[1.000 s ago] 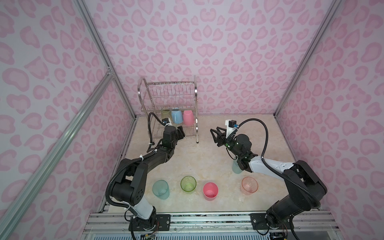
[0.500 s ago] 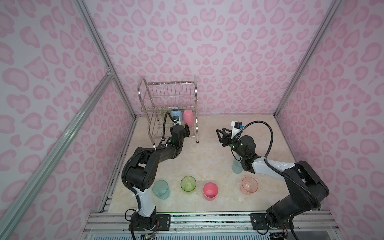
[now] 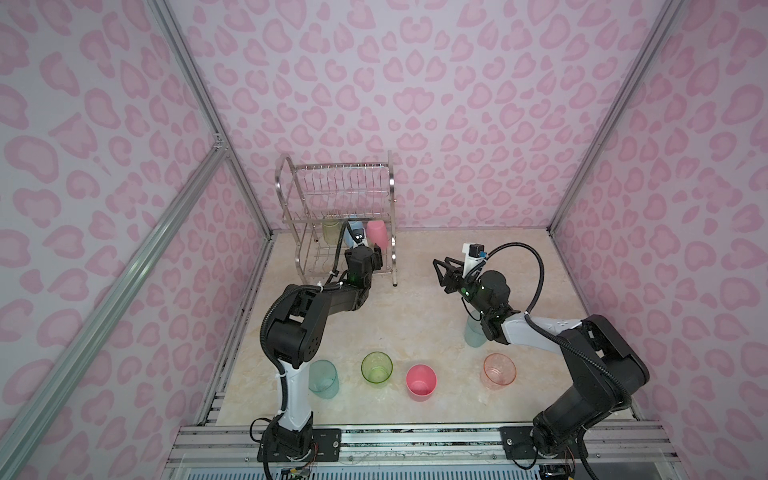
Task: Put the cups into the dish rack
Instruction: 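Lower the pale green cup upside down into the rack beside the pink cup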
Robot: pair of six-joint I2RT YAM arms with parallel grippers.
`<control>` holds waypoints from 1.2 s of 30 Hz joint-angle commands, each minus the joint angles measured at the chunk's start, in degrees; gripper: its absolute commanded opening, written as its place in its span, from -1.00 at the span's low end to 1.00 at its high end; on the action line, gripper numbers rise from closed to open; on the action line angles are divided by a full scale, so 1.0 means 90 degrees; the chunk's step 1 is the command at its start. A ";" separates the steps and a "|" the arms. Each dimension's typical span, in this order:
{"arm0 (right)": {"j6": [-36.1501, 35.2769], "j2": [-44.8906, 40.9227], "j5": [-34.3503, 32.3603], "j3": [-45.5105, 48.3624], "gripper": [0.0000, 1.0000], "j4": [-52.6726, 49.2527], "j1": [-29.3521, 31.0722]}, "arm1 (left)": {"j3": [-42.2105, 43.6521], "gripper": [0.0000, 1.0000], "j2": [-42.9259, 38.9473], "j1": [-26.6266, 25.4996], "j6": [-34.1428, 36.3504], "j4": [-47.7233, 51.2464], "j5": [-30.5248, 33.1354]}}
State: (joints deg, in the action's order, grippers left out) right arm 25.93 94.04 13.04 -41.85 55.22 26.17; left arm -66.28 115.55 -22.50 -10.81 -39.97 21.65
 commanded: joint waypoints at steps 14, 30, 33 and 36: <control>0.0153 0.0157 0.0173 -0.0041 0.01 0.0352 -0.0057 | -0.0797 0.23 0.0434 -0.0002 0.0145 0.0147 -0.0236; 0.0145 -0.0014 0.0211 0.0098 0.01 0.0522 -0.0134 | -0.1132 0.24 0.0410 0.0000 0.0474 0.1147 -0.0334; 0.0139 -0.0058 0.0193 0.0145 0.01 0.0563 -0.0155 | -0.1161 0.24 0.0430 0.0000 0.0484 0.1267 -0.0480; 0.0138 -0.0097 0.0192 0.0204 0.01 0.0626 -0.0174 | -0.1425 0.24 0.0495 0.0000 0.0420 0.1490 -0.0517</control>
State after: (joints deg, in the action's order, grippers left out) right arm 27.42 93.38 14.63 -40.56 58.57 24.73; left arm -77.01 119.26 -22.50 -7.38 -27.83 18.11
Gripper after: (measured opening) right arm 0.506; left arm 0.714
